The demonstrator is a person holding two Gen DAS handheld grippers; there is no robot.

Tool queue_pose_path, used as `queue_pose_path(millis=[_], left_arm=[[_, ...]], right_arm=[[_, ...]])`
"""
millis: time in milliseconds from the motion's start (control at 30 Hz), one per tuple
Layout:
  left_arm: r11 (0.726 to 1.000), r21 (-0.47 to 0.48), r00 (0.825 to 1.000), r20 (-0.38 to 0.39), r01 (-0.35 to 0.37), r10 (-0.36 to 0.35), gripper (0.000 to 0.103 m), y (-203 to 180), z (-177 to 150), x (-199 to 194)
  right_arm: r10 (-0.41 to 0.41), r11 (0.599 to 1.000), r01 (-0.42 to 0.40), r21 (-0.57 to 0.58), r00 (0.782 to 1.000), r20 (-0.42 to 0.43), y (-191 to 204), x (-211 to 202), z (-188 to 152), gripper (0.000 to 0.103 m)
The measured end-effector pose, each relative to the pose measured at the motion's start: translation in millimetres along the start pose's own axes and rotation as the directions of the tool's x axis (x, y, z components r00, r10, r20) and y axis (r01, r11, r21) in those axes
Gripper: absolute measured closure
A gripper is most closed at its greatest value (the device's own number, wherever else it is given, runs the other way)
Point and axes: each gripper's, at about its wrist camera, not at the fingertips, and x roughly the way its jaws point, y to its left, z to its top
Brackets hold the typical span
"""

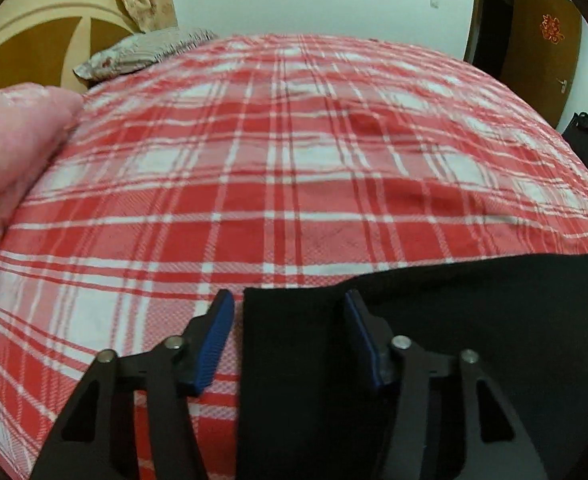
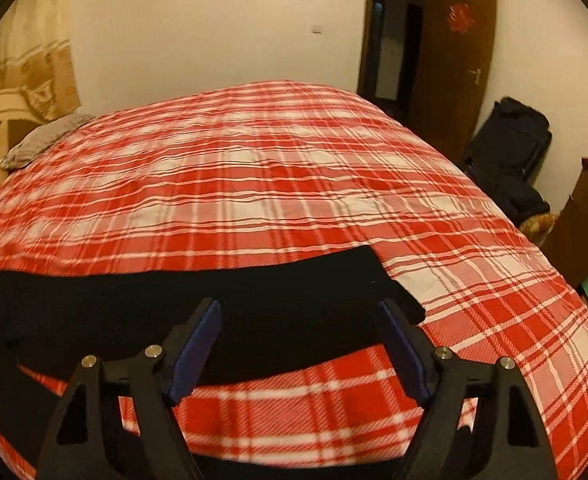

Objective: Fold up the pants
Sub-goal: 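Lower the left gripper onto the black pants edge and close it, then lower the right gripper onto the pants edge beside the left gripper and close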

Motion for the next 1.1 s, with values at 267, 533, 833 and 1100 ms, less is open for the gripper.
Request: queue_pose_path(millis=[267, 533, 833, 1100], left_arm=[[0.998, -0.013, 0.998, -0.016, 0.057, -0.057, 0.053, 2.0, 5.0, 8.8], [0.996, 0.04, 0.997, -0.022, 0.075, -0.074, 0.08, -8.2, 7.1, 4.3], [0.999, 0.038, 0.999, -0.022, 0.039, -0.038, 0.068, -9.8, 9.1, 10.3], [0.997, 0.069, 0.999, -0.047, 0.023, -0.02, 0.061, -12.6, 11.0, 12.3]], right_arm=[[-0.024, 0.997, 0.032, 0.068, 0.994, -0.107, -25.7, 43.6, 10.2, 0.033], [-0.041, 0.989, 0.062, 0.138, 0.987, -0.153, -65.6, 76.9, 38.1, 0.035], [0.023, 0.979, 0.025, 0.201, 0.972, -0.233, -88.5, 130.0, 54.5, 0.035], [0.065, 0.982, -0.009, 0.187, 0.954, -0.293, -85.1, 161.7, 48.4, 0.035]])
